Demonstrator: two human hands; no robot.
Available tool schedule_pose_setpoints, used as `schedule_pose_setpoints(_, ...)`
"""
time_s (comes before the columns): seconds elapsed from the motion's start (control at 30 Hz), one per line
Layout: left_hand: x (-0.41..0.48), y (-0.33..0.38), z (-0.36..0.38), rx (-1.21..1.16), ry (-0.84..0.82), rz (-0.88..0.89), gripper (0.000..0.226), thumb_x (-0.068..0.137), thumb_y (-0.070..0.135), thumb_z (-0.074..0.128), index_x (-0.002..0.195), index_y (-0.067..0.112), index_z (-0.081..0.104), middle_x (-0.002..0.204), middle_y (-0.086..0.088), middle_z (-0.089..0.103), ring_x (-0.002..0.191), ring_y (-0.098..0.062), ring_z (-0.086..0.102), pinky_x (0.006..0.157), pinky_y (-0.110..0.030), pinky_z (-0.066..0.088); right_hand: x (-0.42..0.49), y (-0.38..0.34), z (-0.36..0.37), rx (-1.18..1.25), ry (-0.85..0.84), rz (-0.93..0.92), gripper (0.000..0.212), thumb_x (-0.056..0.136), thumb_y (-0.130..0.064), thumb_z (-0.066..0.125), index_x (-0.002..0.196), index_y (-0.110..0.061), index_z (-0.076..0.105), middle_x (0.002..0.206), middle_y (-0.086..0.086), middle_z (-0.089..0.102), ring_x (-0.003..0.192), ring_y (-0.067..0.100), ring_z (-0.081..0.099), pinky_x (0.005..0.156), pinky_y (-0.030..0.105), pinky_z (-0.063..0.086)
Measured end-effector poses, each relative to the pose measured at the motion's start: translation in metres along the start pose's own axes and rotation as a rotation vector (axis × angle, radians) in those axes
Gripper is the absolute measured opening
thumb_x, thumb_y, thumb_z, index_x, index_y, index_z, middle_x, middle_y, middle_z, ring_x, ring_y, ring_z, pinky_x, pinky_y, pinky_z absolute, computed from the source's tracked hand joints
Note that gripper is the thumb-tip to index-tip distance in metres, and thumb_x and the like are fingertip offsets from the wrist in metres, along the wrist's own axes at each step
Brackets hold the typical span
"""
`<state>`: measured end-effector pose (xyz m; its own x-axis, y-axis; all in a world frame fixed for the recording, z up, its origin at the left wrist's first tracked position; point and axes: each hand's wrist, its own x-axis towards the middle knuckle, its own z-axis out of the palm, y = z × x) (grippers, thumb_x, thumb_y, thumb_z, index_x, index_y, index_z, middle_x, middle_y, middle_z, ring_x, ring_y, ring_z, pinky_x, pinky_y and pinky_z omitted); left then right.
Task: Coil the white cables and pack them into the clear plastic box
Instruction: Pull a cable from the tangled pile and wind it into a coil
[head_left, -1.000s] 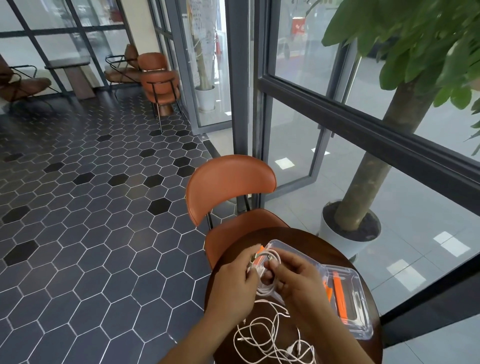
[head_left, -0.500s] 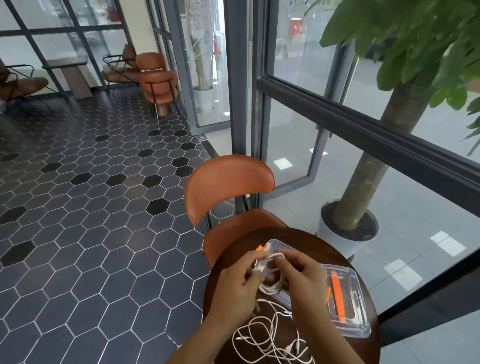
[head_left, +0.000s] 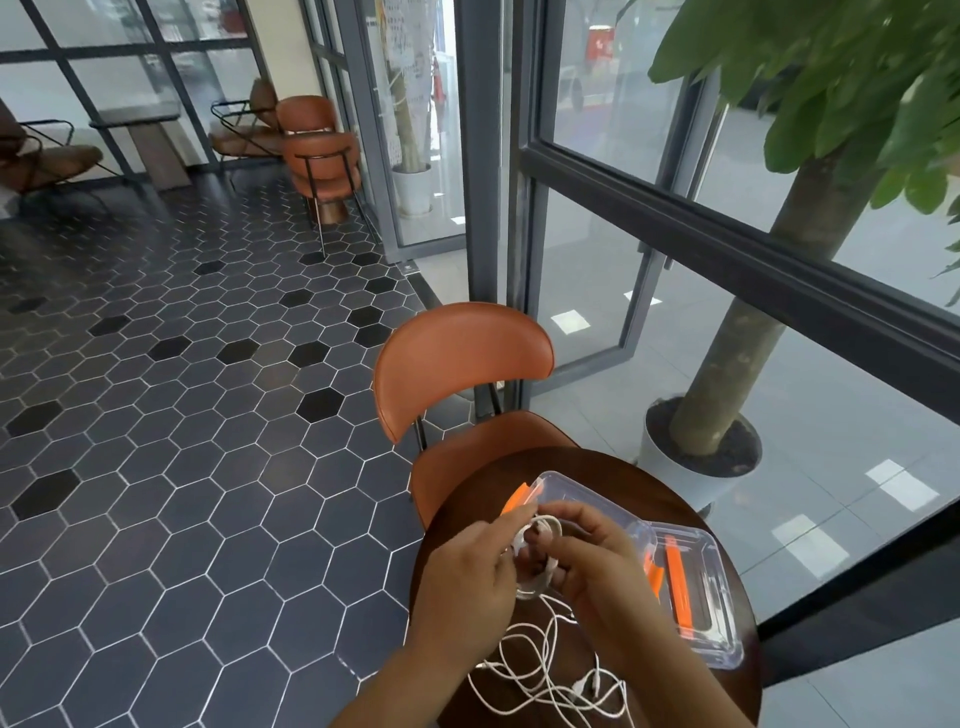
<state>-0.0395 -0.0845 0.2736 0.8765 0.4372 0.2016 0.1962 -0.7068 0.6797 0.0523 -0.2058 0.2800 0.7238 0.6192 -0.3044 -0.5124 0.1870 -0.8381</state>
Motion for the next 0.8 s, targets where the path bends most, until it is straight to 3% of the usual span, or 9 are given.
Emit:
schedule_pose_setpoints(0.1,0.002,0.003,0.001,-0.152,0.007,-0.085,0.058,0.094,0.004,0.055,0.131,0.049,0.058,0.1,0.012,0.061,0.092,-0.004,0.061,0.077,-0.019,0.052,-0.001,0.0,-0.001,-0.13,0.053,-0.037,0.025,0.088,0.012,0.06,0.11,0.002,0.066,0.095,0.023,0.075,0.086,0.037,0.073,0.077,0.044,0.062)
schedule_pose_setpoints(0.2,0.005,0.008,-0.003,-0.214,-0.064,-0.174,0.051,0.097,0.009,0.055,0.139,0.039,0.054,0.115,0.021,0.059,0.105,0.004,0.058,0.085,-0.007,0.045,-0.004,-0.002,-0.001,-0.354,0.074,-0.092,0.022,0.089,0.007,0.064,0.107,-0.004,0.068,0.088,0.01,0.079,0.079,0.019,0.077,0.06,0.021,0.058)
schedule_pose_setpoints(0.27,0.005,0.01,-0.006,-0.27,-0.106,-0.253,0.053,0.098,0.016,0.054,0.146,0.036,0.044,0.127,0.018,0.058,0.116,-0.007,0.059,0.094,-0.012,0.043,-0.004,-0.002,-0.001,-0.434,0.095,-0.111,0.018,0.089,0.002,0.067,0.105,-0.006,0.069,0.085,0.005,0.079,0.07,0.012,0.075,0.056,0.017,0.055)
schedule_pose_setpoints(0.33,0.005,0.007,-0.006,-0.439,-0.111,-0.375,0.053,0.098,0.019,0.056,0.145,0.039,0.042,0.128,0.004,0.065,0.109,-0.016,0.062,0.097,-0.031,0.048,-0.004,-0.001,-0.001,-0.45,0.142,-0.127,0.014,0.09,-0.004,0.068,0.103,-0.009,0.07,0.085,0.003,0.08,0.065,0.011,0.073,0.054,0.017,0.054)
schedule_pose_setpoints(0.4,0.005,0.004,-0.004,-0.67,-0.072,-0.484,0.048,0.095,0.014,0.058,0.137,0.036,0.049,0.116,-0.003,0.072,0.084,-0.022,0.061,0.076,-0.045,0.054,-0.004,0.0,-0.001,-0.444,0.19,-0.136,0.011,0.091,-0.008,0.069,0.102,-0.01,0.071,0.085,0.003,0.08,0.064,0.01,0.073,0.053,0.018,0.053)
schedule_pose_setpoints(0.5,0.003,0.002,-0.005,-0.925,0.048,-0.592,0.033,0.095,0.0,0.056,0.121,0.019,0.062,0.093,-0.006,0.075,0.061,-0.021,0.053,0.045,-0.028,0.041,-0.005,0.001,-0.003,-0.401,0.223,-0.113,0.009,0.09,-0.009,0.069,0.098,-0.011,0.071,0.085,0.003,0.08,0.061,0.009,0.069,0.058,0.024,0.054)
schedule_pose_setpoints(0.63,-0.001,0.003,-0.007,-0.938,0.085,-0.545,0.027,0.099,0.005,0.058,0.103,0.024,0.077,0.082,0.002,0.074,0.064,-0.012,0.055,0.052,-0.025,0.044,-0.003,0.005,-0.004,-0.378,0.245,-0.147,0.009,0.094,-0.015,0.065,0.098,-0.012,0.073,0.086,0.005,0.079,0.06,0.015,0.066,0.058,0.028,0.054)
schedule_pose_setpoints(0.73,-0.005,0.006,-0.007,-0.823,0.095,-0.454,0.03,0.096,0.008,0.063,0.099,0.033,0.078,0.09,0.009,0.077,0.071,-0.006,0.066,0.061,-0.022,0.052,-0.003,0.007,-0.001,-0.423,0.29,-0.228,0.011,0.093,-0.013,0.066,0.091,-0.017,0.075,0.081,0.002,0.079,0.065,0.026,0.068,0.052,0.022,0.053)
schedule_pose_setpoints(0.8,-0.005,0.006,-0.009,-0.784,0.017,-0.367,0.03,0.094,0.007,0.065,0.099,0.034,0.078,0.098,0.005,0.078,0.086,-0.011,0.071,0.072,-0.026,0.057,-0.002,0.008,0.0,-0.527,0.317,-0.298,0.015,0.091,-0.01,0.068,0.085,-0.022,0.076,0.075,-0.001,0.078,0.06,0.019,0.066,0.048,0.02,0.052)
